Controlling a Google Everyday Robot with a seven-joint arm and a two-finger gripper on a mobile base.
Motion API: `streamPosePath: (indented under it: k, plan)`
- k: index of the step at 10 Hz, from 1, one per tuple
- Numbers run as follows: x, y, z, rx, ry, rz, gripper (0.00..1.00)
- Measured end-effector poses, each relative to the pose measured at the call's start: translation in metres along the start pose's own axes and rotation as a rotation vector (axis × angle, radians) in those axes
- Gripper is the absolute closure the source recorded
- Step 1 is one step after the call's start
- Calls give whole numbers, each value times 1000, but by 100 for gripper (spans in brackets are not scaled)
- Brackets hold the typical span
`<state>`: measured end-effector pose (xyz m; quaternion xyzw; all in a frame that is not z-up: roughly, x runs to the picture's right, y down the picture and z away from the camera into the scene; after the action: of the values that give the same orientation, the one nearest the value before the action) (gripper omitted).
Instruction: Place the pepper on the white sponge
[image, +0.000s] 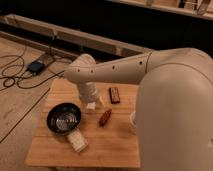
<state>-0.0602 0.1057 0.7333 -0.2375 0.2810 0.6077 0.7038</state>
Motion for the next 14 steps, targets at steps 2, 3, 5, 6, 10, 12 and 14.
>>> streamPosePath:
  k: [2,3,5,6,10,12,14]
  plan:
    - [0,0,0,0,0,0,35]
    - [0,0,0,0,0,0,35]
    - [0,0,0,0,0,0,35]
    - [0,0,0,0,0,0,35]
    - [-4,8,18,-44,8,42,35]
    - [-6,13,39,-85,21,81,35]
    - [-7,14,60,-116,36,114,35]
